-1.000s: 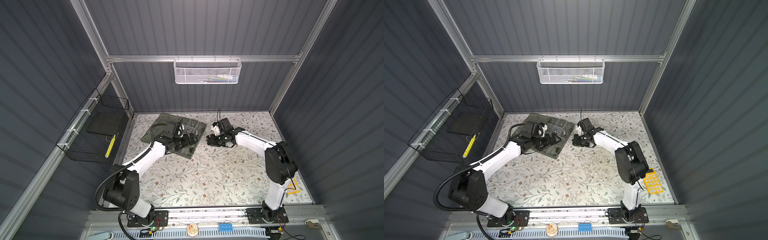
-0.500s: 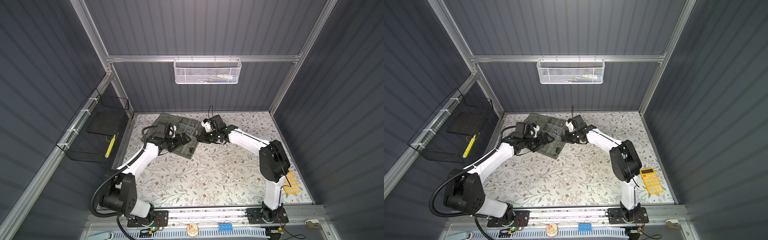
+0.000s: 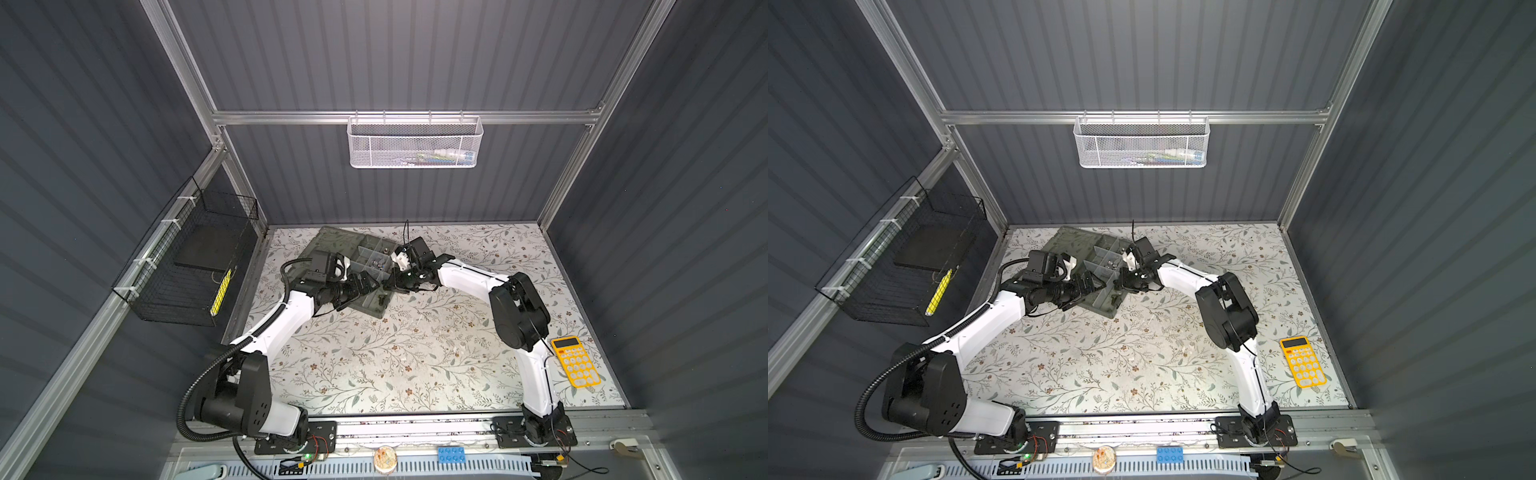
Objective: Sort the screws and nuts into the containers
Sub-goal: 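Lift the black bolt with the right gripper and carry it over a compartment, then open the right gripper to drop the black bolt into the compartment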
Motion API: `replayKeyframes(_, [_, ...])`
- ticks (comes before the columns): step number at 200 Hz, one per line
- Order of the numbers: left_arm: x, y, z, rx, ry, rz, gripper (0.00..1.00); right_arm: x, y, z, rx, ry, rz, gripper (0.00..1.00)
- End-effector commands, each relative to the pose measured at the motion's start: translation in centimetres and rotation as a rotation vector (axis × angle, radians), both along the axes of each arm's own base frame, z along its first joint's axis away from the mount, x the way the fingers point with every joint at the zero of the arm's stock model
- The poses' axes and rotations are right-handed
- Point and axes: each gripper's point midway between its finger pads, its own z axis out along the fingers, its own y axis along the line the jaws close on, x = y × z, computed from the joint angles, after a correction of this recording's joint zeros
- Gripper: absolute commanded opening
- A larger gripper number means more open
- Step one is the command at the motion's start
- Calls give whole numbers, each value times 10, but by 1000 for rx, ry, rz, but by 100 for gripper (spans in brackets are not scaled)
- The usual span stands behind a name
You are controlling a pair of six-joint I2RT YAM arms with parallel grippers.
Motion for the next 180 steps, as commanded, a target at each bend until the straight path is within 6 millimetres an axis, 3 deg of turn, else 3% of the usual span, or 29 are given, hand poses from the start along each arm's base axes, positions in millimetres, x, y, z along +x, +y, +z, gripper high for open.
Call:
replayKeyframes(1, [-7, 1, 2, -11, -3, -14, 100, 4, 7, 4, 19, -7, 1, 8])
replayKeyframes(50, [-7, 1, 1, -17, -1, -14, 100, 5, 7, -3, -3, -5, 12, 15])
replayKeyframes(180, [-8, 4, 7, -3, -13, -12, 100, 6, 1, 40, 1, -88, 28, 33])
